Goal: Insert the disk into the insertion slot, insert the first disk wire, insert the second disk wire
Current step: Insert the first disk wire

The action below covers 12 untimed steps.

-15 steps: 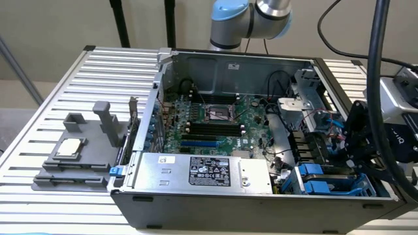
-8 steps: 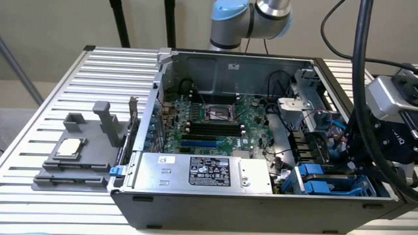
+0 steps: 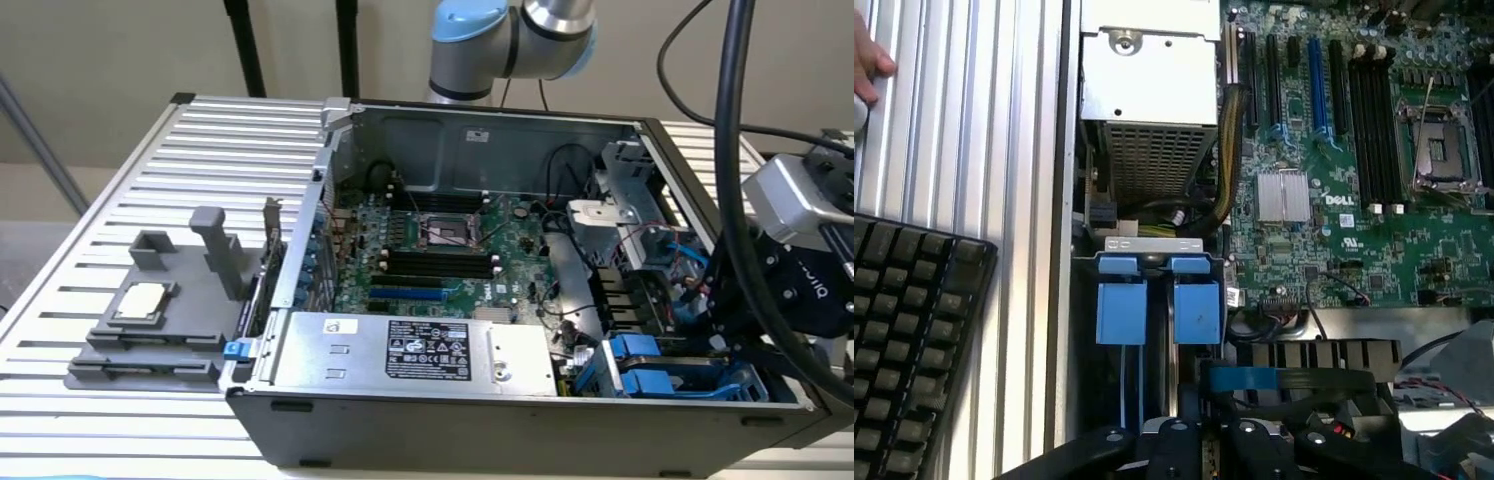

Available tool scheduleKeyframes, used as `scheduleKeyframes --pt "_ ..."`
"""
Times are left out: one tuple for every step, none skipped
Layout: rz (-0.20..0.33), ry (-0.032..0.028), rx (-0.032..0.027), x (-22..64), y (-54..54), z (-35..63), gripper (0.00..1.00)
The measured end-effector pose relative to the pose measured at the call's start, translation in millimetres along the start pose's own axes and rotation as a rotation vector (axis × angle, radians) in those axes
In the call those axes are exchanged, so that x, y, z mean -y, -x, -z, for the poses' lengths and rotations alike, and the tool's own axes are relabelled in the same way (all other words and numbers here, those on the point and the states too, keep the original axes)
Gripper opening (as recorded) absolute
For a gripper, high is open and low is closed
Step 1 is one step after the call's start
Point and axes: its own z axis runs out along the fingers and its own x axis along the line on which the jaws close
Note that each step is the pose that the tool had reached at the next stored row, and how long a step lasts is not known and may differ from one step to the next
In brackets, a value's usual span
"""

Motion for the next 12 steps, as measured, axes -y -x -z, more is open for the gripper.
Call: scheduleKeyframes --pt "0.000 0.0009 -0.0010 0.4 0.1 -0.2 0.17" --pt "0.000 0.0016 -0.0024 1.0 0.6 -0.4 0.17" --pt "-0.001 0.0019 -0.0050 1.7 1.7 -0.5 0.17" --pt "-0.002 0.0023 -0.0082 2.6 2.9 -0.5 0.17" --pt "-0.002 0.0026 -0.0113 3.4 4.0 -0.6 0.17" --pt "-0.003 0.0031 -0.0145 4.2 5.1 -0.6 0.17" --pt "-0.003 0.0036 -0.0176 5.0 6.2 -0.7 0.17" --pt "-0.004 0.0040 -0.0206 5.5 7.0 -0.9 0.17" --pt "-0.004 0.0041 -0.0229 5.9 7.6 -1.1 0.17" --pt "-0.005 0.0044 -0.0245 5.9 7.8 -1.5 0.17" --pt "-0.005 0.0048 -0.0255 5.9 7.9 -1.7 0.17" --pt "-0.005 0.0052 -0.0269 5.9 8.2 -1.8 0.17"
